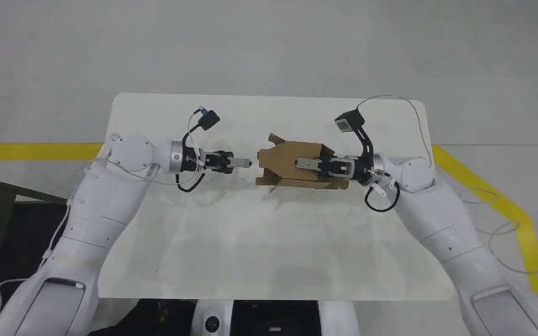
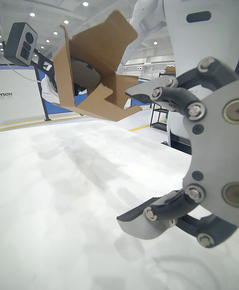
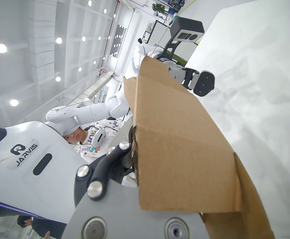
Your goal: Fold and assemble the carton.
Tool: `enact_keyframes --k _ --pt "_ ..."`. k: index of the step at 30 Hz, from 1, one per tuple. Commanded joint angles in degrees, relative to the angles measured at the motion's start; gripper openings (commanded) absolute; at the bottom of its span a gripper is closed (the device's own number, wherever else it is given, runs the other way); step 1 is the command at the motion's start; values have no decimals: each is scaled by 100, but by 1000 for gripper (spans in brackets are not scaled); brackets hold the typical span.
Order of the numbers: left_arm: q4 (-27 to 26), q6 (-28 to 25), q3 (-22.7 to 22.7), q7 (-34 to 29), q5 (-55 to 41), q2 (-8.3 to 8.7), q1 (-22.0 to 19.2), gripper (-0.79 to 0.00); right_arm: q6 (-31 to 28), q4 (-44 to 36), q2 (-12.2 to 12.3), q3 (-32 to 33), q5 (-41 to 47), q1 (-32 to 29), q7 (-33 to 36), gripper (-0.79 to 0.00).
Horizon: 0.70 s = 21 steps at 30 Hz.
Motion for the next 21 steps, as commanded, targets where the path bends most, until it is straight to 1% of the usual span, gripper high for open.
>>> enact_keyframes --k 1,10,21 --pt "32 37 67 15 40 -14 -32 0 15 -46 15 15 38 -9 15 -785" --pt "-9 45 373 41 52 -101 -182 0 -15 -166 49 -5 116 -28 -15 -785" --pt "37 13 480 -65 -328 -164 -317 0 -63 -160 6 -230 126 82 -64 -785"
